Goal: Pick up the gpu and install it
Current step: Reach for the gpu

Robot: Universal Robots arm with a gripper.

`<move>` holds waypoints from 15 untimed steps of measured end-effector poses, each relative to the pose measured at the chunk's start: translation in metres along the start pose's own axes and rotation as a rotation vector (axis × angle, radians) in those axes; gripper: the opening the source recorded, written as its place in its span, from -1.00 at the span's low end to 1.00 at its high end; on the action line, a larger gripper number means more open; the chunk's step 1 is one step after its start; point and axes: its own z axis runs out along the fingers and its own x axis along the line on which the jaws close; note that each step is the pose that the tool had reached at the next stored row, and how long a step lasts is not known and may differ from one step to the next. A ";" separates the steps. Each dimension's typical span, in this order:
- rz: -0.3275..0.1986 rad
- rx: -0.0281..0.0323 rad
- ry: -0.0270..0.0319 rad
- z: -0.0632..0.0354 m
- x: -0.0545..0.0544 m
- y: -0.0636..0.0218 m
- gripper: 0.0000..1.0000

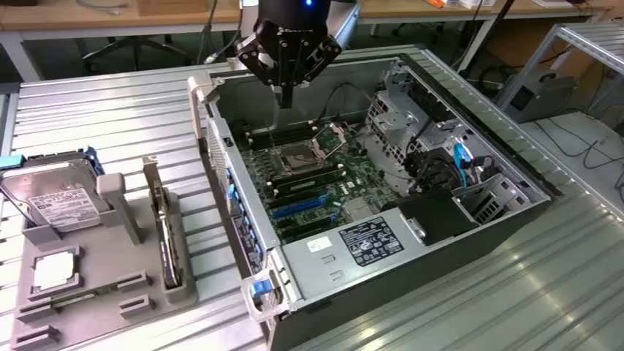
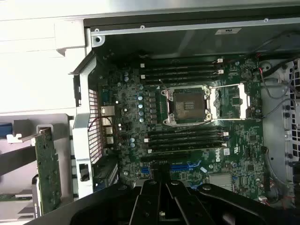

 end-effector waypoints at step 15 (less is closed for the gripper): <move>0.000 -0.0008 0.0000 0.0000 0.001 -0.0001 -0.79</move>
